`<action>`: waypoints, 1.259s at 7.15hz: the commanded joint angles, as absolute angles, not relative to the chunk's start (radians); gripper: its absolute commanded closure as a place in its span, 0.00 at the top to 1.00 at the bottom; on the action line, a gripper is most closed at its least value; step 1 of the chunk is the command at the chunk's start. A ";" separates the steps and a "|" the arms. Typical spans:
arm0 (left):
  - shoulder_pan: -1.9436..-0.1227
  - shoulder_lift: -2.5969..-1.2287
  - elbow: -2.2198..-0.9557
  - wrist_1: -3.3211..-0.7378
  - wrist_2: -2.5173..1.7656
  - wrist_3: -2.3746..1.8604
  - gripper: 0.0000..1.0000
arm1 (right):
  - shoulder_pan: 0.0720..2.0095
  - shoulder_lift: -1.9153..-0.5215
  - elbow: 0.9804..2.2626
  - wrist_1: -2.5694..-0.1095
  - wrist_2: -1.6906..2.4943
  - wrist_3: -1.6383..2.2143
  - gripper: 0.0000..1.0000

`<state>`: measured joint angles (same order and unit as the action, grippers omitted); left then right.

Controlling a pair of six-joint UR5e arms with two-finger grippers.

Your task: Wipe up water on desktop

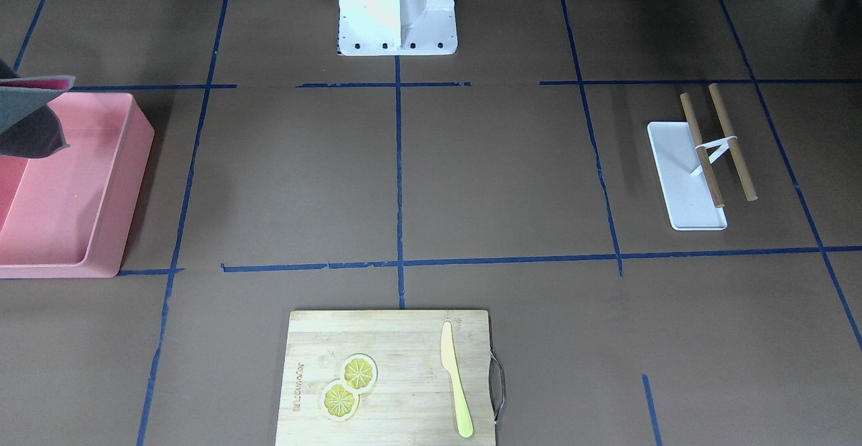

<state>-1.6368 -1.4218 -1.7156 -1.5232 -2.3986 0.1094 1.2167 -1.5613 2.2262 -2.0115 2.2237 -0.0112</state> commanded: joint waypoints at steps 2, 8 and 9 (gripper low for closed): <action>-1.637 -1.422 -1.721 -1.525 -2.399 0.091 1.00 | 1.227 -1.583 2.171 -1.956 2.229 -0.018 1.00; -1.637 -1.422 -1.723 -1.526 -2.398 0.094 1.00 | 1.442 -1.719 2.080 -1.954 2.230 -0.133 1.00; -1.637 -1.422 -1.724 -1.526 -2.398 0.095 1.00 | 1.483 -1.750 2.059 -1.951 2.244 -0.177 1.00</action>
<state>-1.6368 -1.4220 -1.7230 -1.5261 -2.3982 0.0937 1.4324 -1.7097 2.0793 -1.9536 2.2332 -0.1219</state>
